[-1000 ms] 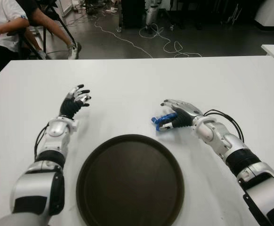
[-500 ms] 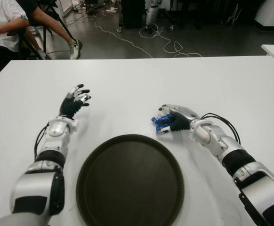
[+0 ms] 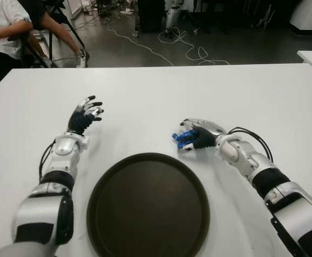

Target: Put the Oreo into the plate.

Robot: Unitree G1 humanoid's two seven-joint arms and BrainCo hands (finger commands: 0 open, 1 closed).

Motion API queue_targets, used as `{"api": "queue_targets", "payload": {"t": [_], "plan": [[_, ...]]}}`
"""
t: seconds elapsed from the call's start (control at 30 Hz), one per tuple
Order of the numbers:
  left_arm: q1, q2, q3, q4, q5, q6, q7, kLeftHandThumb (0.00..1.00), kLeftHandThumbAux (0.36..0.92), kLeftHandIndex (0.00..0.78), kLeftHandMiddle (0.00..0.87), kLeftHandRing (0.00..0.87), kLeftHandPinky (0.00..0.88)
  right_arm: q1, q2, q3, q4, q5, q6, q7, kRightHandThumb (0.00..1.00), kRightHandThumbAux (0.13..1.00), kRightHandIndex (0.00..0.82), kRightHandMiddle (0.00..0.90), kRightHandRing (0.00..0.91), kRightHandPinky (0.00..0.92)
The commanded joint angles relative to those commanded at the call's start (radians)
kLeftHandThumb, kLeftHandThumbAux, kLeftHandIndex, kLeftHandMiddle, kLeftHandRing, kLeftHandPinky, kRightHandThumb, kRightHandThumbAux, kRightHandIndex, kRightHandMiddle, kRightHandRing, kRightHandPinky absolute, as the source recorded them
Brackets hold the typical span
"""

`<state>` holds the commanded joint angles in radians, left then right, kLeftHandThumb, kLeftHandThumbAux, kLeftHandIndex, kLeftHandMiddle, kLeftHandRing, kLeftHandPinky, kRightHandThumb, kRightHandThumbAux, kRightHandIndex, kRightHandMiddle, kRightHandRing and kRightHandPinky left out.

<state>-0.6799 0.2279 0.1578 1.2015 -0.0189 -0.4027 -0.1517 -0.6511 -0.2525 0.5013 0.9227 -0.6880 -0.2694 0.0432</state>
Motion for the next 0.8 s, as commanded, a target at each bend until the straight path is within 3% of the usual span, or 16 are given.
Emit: {"api": "queue_targets", "payload": {"t": [0.8], "plan": [[-0.001,-0.004,0.001,0.001,0.000,0.000,0.007,0.242,0.663,0.105,0.226,0.255,0.320,-0.019,0.013,0.009,0.071,0.001,0.002,-0.007,0.000,0.470,0.051,0.107,0.089,0.057]]}}
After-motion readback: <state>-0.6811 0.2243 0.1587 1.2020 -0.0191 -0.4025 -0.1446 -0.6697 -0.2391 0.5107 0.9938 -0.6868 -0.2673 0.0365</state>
